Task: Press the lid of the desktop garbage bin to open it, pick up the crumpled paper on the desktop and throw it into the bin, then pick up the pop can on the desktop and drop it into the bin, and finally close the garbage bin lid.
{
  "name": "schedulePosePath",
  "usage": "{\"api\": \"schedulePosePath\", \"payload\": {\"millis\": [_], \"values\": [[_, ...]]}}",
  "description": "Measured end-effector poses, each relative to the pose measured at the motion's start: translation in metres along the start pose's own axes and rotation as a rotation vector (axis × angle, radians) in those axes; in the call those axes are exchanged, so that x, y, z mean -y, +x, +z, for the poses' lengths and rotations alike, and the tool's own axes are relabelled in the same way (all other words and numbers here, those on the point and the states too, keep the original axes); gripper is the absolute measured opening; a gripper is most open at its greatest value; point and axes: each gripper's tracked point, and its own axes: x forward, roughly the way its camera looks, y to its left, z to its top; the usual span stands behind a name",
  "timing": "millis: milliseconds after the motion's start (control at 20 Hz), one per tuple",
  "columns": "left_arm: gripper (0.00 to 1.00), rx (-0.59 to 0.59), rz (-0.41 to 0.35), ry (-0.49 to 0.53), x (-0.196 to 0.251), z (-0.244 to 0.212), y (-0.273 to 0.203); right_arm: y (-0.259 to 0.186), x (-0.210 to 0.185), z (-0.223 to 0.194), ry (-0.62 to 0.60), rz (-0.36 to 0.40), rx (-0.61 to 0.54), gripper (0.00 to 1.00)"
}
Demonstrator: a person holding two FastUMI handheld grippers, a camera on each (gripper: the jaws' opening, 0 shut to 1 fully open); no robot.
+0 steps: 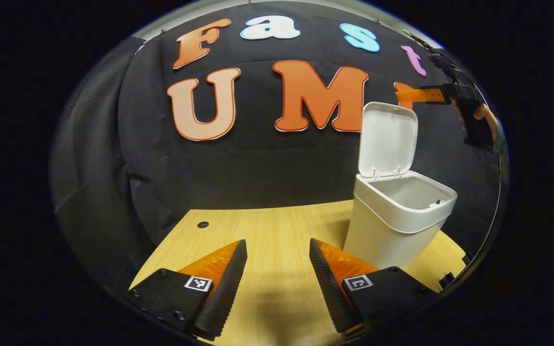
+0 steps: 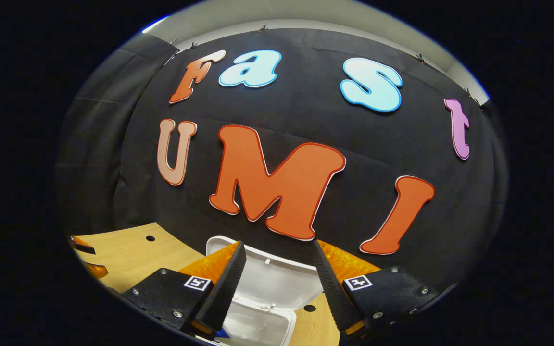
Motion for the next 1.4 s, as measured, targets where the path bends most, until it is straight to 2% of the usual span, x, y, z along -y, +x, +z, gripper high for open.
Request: {"api": "schedulePosePath", "payload": {"millis": [250,400,500,1050,1400], "values": [[0.84,-0.002,0.038,-0.009,-0.032,0.002,0.003,0.033,0.002,0.001,0.05,-0.041,-0.052,0.86],[0.84,0.002,0.04,-0.004,-0.045,0.005,0.009,0.038,-0.002,-0.016,0.071,-0.05,-0.115,0.86],[0.84,0.005,0.03,-0.003,-0.05,0.004,0.012,0.037,-0.006,-0.014,0.082,-0.055,-0.106,0.86],[0.84,-0.001,-0.106,0.015,-0.042,0.007,0.036,-0.019,-0.023,-0.031,0.139,-0.09,-0.168,0.86],[0.84,0.0,-0.184,0.038,-0.031,0.011,0.044,-0.057,-0.037,-0.065,0.183,-0.126,-0.253,0.86]]}}
